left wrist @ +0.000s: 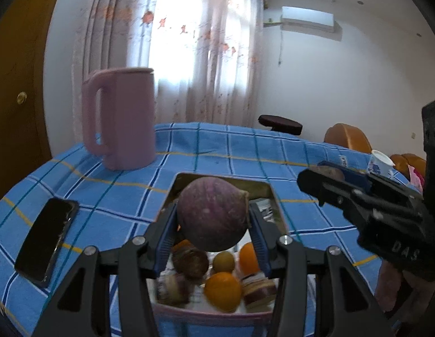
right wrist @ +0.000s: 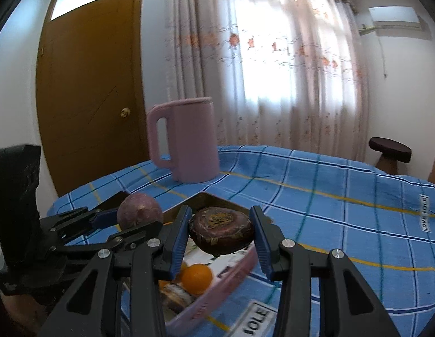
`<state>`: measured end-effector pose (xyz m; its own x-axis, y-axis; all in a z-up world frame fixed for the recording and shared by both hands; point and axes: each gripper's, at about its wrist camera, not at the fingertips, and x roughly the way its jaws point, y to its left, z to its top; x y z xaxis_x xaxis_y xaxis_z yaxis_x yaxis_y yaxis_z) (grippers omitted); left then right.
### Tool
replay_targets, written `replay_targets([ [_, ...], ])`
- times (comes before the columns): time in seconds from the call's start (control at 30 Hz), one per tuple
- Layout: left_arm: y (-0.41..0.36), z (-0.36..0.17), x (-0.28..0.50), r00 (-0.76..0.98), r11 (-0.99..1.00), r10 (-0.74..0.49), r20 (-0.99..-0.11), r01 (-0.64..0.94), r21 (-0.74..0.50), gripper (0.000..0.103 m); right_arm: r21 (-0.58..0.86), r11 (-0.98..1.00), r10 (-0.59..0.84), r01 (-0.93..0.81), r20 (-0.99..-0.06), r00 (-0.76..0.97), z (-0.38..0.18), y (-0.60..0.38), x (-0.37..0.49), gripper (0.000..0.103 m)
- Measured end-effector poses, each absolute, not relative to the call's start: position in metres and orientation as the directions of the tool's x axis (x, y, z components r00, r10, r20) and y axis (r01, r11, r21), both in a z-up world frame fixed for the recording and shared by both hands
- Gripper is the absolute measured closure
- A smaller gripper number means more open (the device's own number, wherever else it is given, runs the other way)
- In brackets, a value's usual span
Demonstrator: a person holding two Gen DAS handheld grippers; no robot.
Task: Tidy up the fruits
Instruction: 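Lower both fruits into the tin box and open both grippers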
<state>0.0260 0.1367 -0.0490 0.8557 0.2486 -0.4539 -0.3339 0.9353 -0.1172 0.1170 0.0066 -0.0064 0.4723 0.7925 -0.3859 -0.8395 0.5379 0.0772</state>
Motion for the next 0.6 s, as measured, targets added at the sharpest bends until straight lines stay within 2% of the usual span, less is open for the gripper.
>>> replay_targets([
  [0.6,0.158,-0.066,0.019,0.812,0.925,0.260,-0.522,-0.366,-0.108,0.052,0.079,0.497,0.752,-0.864,-0.536,0.383,-0.044,0.050,0.116,0.058],
])
